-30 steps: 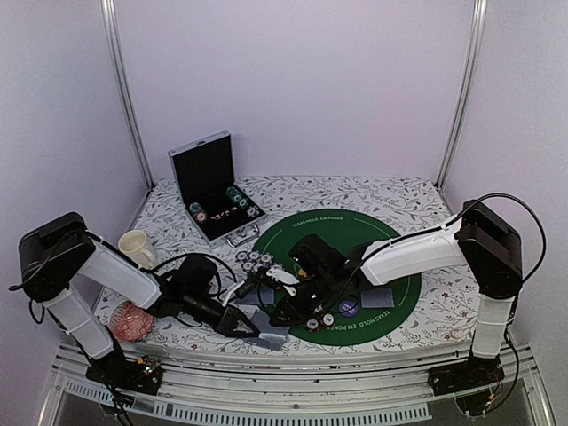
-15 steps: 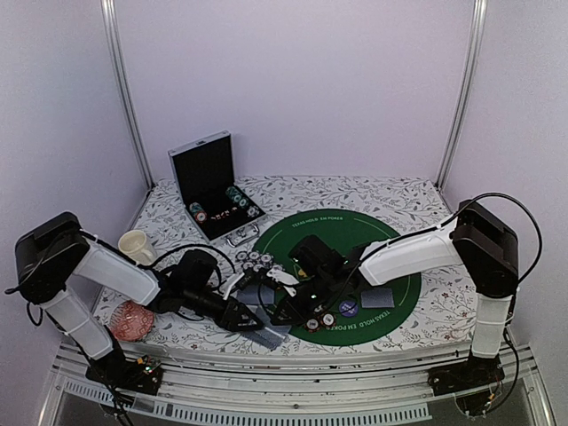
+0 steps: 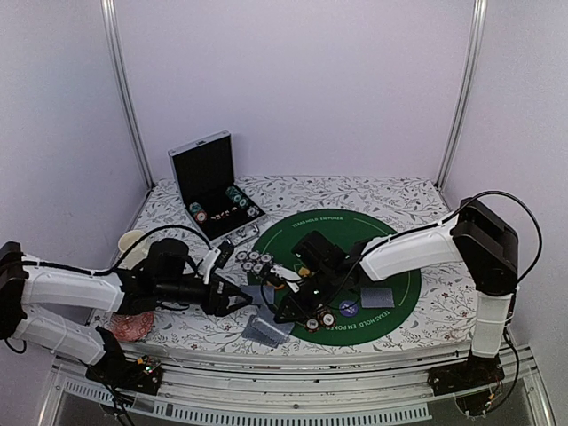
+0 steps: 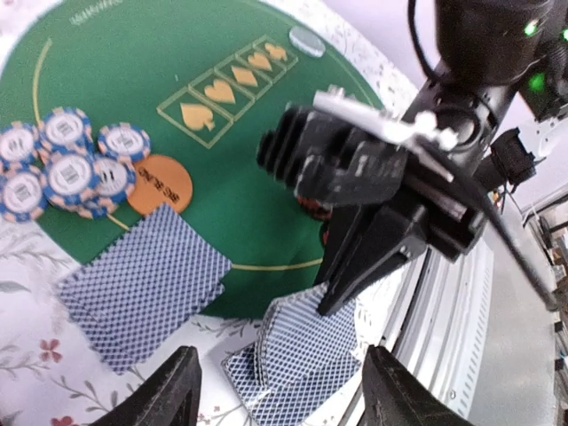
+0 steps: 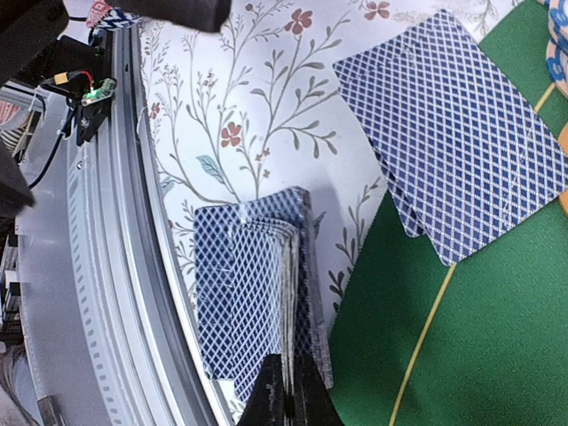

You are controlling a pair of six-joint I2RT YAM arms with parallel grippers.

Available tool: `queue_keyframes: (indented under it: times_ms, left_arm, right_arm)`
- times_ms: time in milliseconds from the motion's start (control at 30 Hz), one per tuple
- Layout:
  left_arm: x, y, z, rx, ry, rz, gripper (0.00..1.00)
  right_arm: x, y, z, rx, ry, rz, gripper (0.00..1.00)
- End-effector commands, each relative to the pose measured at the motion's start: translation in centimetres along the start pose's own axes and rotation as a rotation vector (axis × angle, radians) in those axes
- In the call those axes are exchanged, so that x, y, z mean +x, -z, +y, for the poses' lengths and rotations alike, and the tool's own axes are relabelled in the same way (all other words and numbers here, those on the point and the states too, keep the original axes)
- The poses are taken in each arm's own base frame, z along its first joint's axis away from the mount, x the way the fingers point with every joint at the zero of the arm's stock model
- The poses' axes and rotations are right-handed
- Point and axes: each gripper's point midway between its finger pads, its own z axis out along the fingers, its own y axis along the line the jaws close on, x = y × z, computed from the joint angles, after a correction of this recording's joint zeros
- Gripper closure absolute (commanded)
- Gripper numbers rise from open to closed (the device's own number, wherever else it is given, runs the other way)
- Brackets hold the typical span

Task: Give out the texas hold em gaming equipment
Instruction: Place the face-down deck piles on the face-down deck piles.

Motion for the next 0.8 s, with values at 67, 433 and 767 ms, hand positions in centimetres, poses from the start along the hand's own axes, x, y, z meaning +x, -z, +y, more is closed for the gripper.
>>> queue_keyframes:
  times_ms: [67, 433, 767]
  left_arm:
    - [-3.5, 3.0, -0.6, -0.096, -0.140, -0.196, 0.37]
    - [-7.9, 8.8, -3.9, -0.109, -0.291, -0.460, 0.39]
    - [-9.7, 10.3, -6.4, -0.071, -0.398, -0.511, 0.39]
  right_arm:
    - [-2.1, 1.0, 2.0, -0.079, 0.000, -0.018, 0.97]
    - [-2.7, 0.1, 2.6, -0.143, -0.006, 0.015, 0.97]
    - [-1.2, -2.0, 1.1, -0.122, -0.034, 0.089, 0.97]
